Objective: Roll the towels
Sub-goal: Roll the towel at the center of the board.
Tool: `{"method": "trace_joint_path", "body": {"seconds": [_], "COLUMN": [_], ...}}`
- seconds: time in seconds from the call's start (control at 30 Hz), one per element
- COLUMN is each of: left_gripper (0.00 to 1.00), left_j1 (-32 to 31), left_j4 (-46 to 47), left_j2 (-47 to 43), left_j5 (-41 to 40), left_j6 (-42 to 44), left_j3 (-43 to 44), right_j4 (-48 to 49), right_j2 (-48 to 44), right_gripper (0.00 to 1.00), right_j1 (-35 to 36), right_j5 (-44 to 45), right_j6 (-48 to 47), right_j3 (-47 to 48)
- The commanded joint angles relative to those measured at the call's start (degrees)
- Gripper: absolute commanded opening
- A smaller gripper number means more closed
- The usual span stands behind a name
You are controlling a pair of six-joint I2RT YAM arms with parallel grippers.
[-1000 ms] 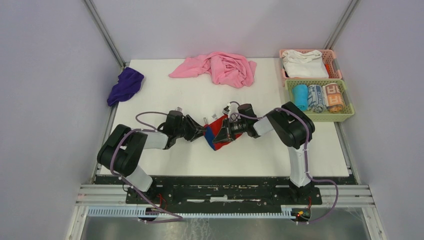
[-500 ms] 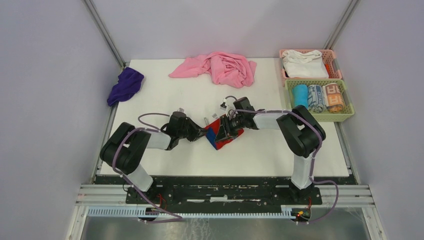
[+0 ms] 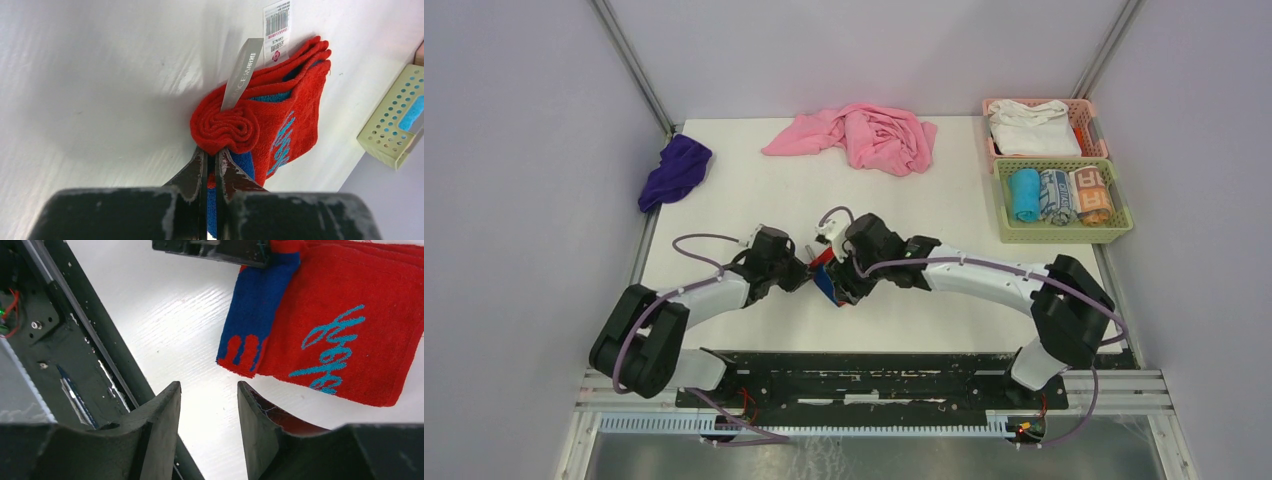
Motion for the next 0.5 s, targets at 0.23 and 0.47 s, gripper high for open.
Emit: {"method": "trace_joint_path", "body": {"seconds": [0.23,0.47], "left_gripper": [0.03,0.04], "left_j1": [0.09,0.03], "left_j4": [-8.84,-8.71], "left_j2": [-5.78,-6.25], "left_j5": [-5.15,-4.62], "left_j6": [-3.85,-5.09], "left_j3": [-0.94,-1.38], "right_j4": [7.83,9.39], "right_j2": [6.70,12.49], "right_gripper": [0.59,0.60], "right_j1": [8.92,10.52], "right_j5": [15.74,17.10], "right_j6": [-9.18,-10.16], "right_j3": [2.82,4.05]}}
